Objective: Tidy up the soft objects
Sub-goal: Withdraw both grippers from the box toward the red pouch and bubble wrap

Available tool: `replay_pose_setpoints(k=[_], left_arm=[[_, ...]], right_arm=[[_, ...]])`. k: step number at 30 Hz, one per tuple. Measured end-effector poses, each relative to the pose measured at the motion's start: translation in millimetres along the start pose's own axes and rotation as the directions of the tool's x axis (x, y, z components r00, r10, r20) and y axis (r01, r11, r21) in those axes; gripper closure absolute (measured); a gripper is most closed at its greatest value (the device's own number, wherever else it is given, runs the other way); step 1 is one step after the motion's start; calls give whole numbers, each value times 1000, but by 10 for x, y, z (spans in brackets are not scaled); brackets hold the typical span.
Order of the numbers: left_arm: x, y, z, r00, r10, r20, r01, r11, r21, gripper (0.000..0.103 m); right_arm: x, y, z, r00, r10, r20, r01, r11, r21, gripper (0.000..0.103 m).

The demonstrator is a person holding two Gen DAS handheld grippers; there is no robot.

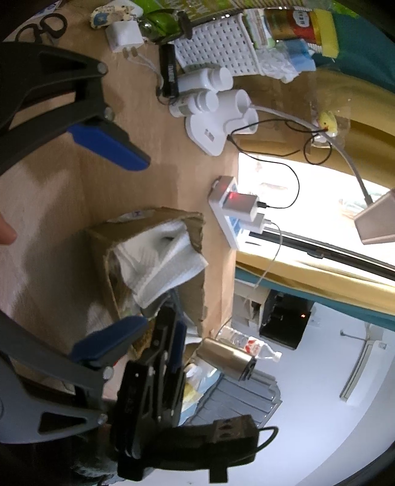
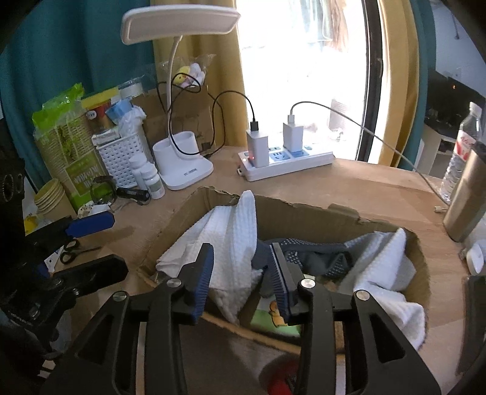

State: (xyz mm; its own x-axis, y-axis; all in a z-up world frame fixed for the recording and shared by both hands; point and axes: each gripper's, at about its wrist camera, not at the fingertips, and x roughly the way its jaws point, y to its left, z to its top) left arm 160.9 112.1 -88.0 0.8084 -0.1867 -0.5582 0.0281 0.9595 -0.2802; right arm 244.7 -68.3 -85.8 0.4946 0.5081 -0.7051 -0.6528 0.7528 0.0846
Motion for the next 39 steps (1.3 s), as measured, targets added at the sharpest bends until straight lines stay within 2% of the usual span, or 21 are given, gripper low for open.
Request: replay_pose_setpoints(k=[6,17,31,39], left_arm=[[-48,-101,-17,1000,13,3,-13,1000,4,6],[-106,-265,-89,998,62,3,-62,998,5,6],[-160,-542,-280,999,38,-3,-38,999,26,6],[-164,-657,-387,1000,26,-17,-25,999,38,6]], right_arm=[[-195,-19,-80,1000,-15,25,15,1000,10,56],[-532,-91,-281,997,-47,61,45,998,36,55],[-856,-194,-616,993,-86,75,80,994,71,55],[-920,-220,-865,994,-97,50,92,991,95,55]])
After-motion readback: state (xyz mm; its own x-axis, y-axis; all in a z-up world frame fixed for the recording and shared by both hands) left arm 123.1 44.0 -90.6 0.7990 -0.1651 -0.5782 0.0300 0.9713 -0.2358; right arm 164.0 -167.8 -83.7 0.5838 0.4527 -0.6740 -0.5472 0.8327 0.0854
